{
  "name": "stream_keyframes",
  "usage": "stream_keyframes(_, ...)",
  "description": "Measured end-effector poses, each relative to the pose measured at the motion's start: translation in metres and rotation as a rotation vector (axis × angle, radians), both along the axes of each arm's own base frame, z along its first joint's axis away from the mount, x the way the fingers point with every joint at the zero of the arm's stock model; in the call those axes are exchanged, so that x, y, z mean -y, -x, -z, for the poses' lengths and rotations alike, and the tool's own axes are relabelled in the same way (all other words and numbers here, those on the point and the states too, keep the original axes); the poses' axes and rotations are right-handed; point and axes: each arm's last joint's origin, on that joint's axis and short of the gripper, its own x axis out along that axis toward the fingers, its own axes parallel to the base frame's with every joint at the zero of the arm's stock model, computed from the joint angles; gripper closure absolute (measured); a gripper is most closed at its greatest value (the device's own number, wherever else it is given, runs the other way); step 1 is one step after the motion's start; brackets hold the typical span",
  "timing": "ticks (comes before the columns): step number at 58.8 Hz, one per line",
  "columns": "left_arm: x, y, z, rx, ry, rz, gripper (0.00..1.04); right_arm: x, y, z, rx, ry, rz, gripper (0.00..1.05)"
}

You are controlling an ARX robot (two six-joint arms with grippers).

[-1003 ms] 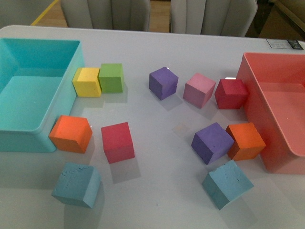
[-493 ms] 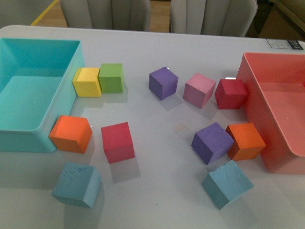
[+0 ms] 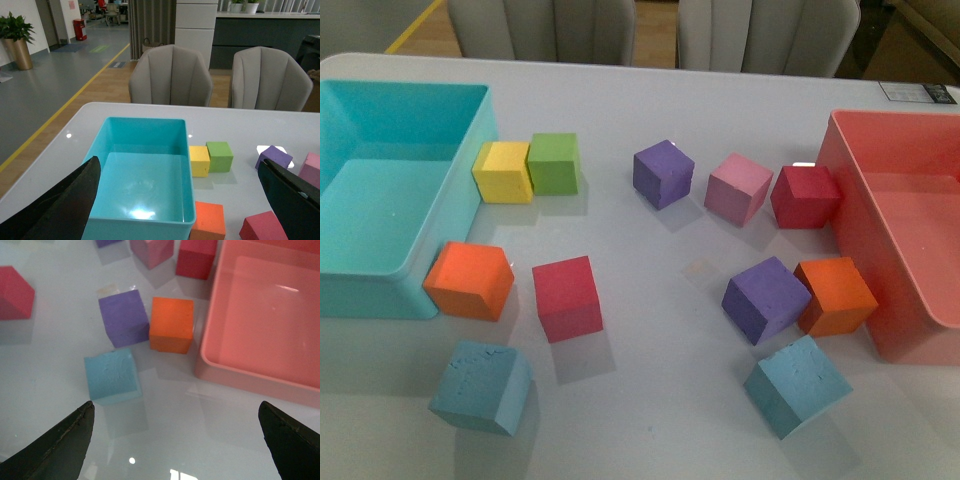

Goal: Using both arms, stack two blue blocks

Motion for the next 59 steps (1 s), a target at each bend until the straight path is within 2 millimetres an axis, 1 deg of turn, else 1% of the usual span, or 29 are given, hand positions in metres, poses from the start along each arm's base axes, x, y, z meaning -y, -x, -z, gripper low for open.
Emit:
stream_keyframes(4,0.000,0.000,0.000,0.000,0.000,0.000,0.09,-0.012,-0.015,0.015,-0.017,0.048,-0.053,0.09)
stream_keyframes(5,0.000,0.000,0.000,0.000,0.000,0.000,0.09,-0.013,-0.016,0.016,-0.020,0.050,-0.058,0.09)
stream_keyframes(8,0.000,0.000,0.000,0.000,0.000,0.000,0.09,-0.023,-0.025,0.029,-0.050,0.063,-0.102,0.09)
stream_keyframes(10,0.000,0.000,0.000,0.000,0.000,0.000,0.09,-0.027,-0.030,0.034,-0.049,0.071,-0.117,0.09)
stream_keyframes(13,0.000,0.000,0.000,0.000,0.000,0.000,0.09,-0.037,-0.038,0.049,-0.074,0.091,-0.144,0.09)
stream_keyframes(17,0.000,0.000,0.000,0.000,0.000,0.000,0.09,-0.047,-0.048,0.075,-0.137,0.115,-0.172,0.09)
stream_keyframes(20,0.000,0.000,0.000,0.000,0.000,0.000,0.09,-0.050,-0.052,0.089,-0.186,0.131,-0.180,0.09)
stream_keyframes(22,0.000,0.000,0.000,0.000,0.000,0.000,0.09,-0.052,-0.054,0.096,-0.208,0.133,-0.187,0.09)
stream_keyframes(33,0.000,0.000,0.000,0.000,0.000,0.000,0.09,-0.056,-0.067,0.116,-0.241,0.137,-0.203,0.09)
stream_keyframes(42,0.000,0.000,0.000,0.000,0.000,0.000,0.09,-0.059,-0.075,0.126,-0.264,0.136,-0.214,0.09)
stream_keyframes(54,0.000,0.000,0.000,0.000,0.000,0.000,0.09,-0.064,-0.078,0.140,-0.300,0.141,-0.232,0.09)
stream_keyframes(56,0.000,0.000,0.000,0.000,0.000,0.000,0.09,-0.065,-0.078,0.142,-0.304,0.141,-0.232,0.10)
stream_keyframes(59,0.000,0.000,0.000,0.000,0.000,0.000,0.09,-0.066,-0.079,0.143,-0.309,0.141,-0.233,0.18)
